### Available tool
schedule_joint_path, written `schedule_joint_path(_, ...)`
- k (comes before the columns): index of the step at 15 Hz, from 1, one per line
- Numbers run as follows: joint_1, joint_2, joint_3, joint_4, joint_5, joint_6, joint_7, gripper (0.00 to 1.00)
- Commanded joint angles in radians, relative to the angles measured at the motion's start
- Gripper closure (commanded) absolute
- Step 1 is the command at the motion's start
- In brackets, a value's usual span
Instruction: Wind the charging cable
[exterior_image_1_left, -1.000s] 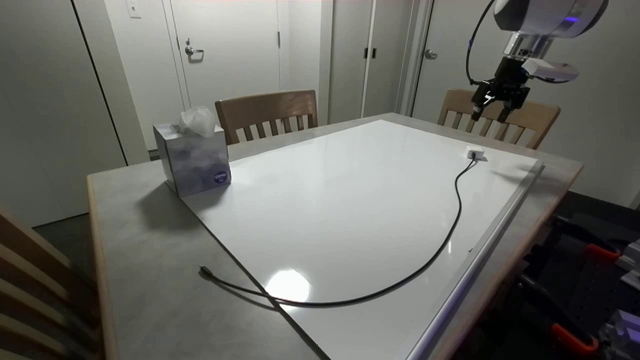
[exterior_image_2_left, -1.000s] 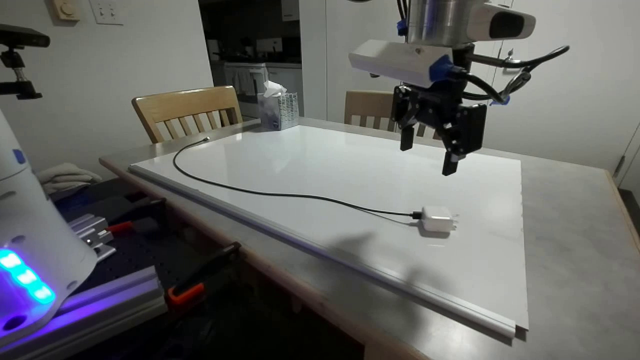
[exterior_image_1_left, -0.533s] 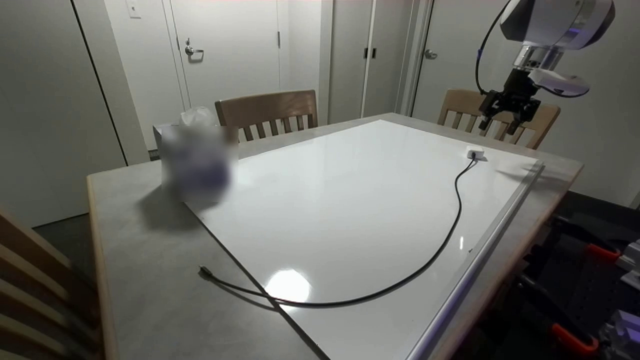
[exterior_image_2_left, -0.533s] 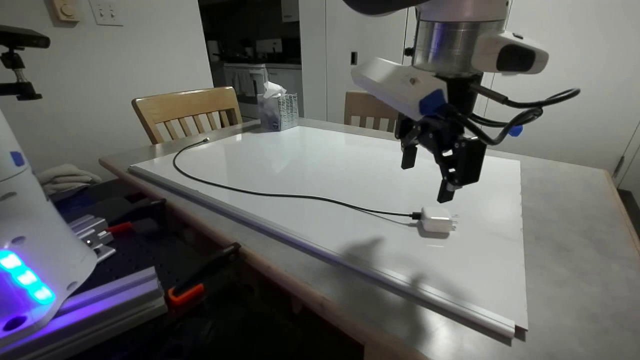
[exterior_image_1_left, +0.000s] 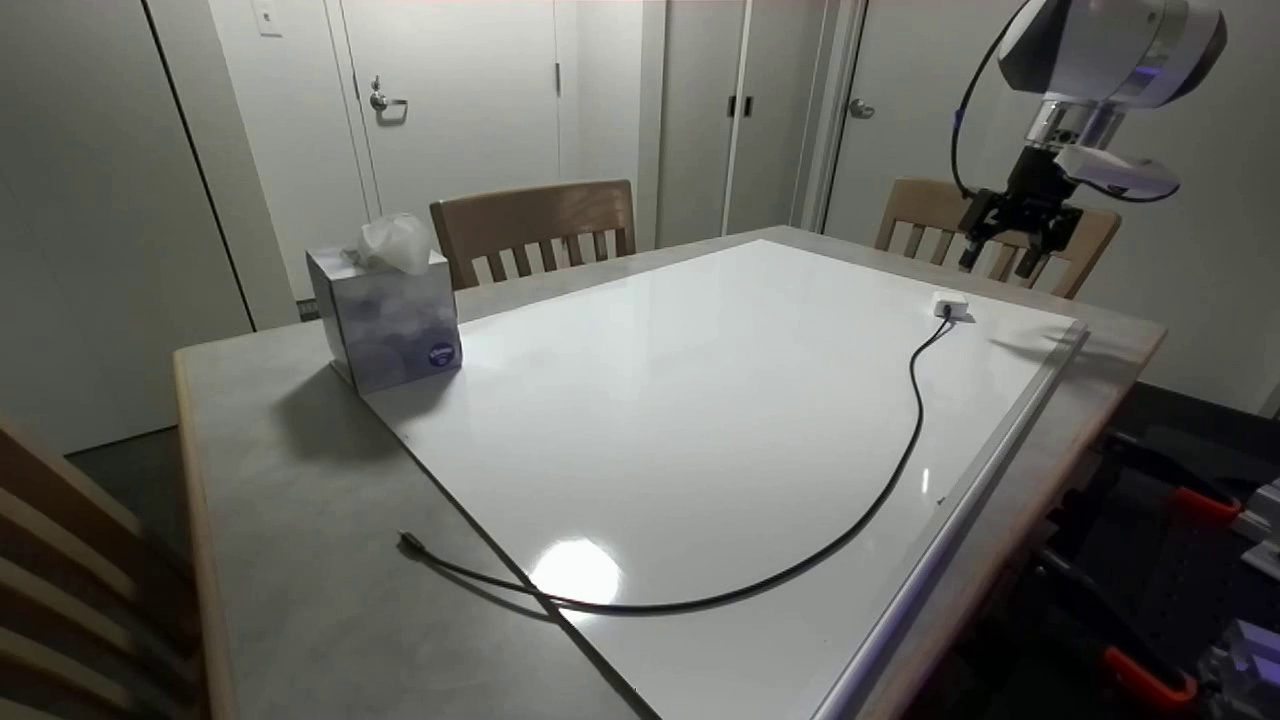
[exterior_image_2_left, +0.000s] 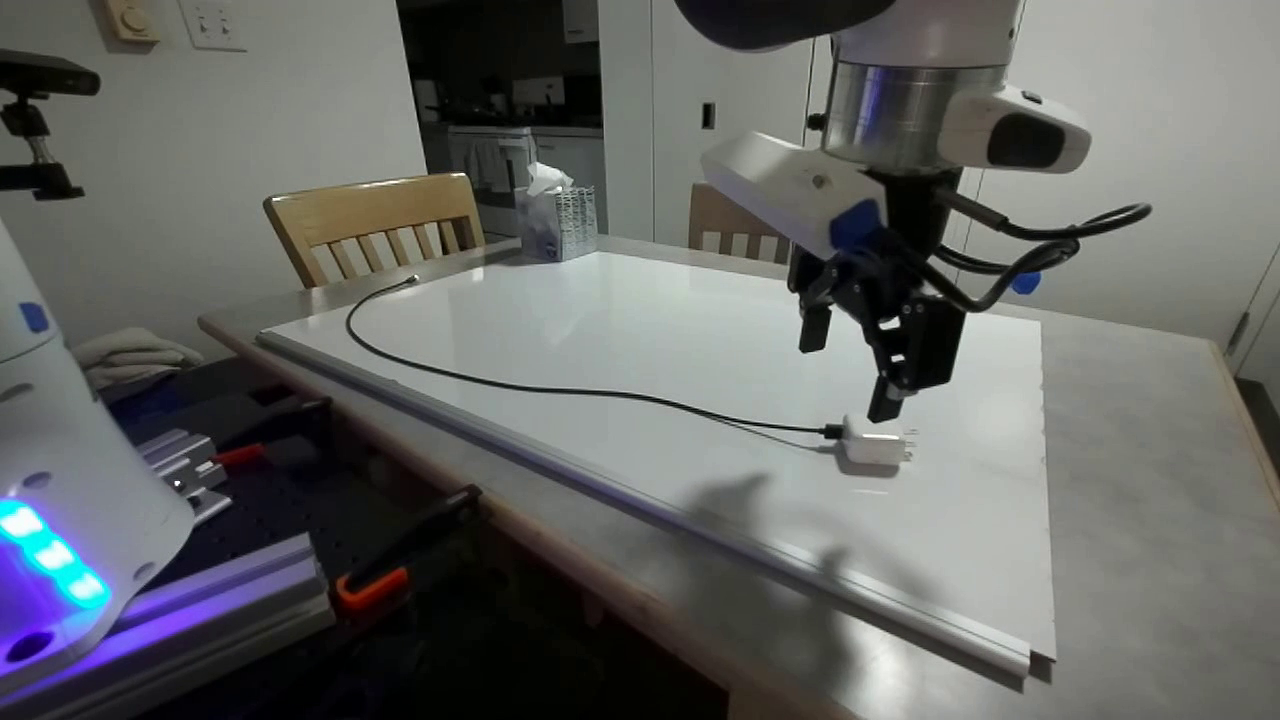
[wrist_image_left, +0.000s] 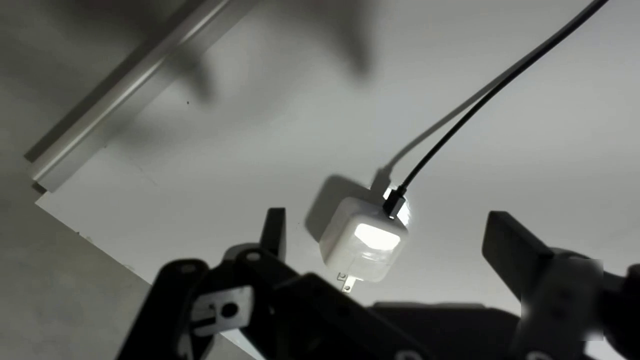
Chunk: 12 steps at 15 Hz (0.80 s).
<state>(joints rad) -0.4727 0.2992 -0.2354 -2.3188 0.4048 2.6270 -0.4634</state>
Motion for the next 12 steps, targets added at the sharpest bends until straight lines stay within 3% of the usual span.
schedule_joint_path(1, 0.01, 0.052, 0.003, 0.048, -0.063, 0.001, 0.062, 0.0)
schedule_joint_path(5, 0.027, 0.094, 0.01, 0.089, -0.144, 0.005, 0.114, 0.0)
schedule_joint_path(12, -0.001, 0.176, 0.045, 0.16, -0.122, -0.01, 0.144, 0.0)
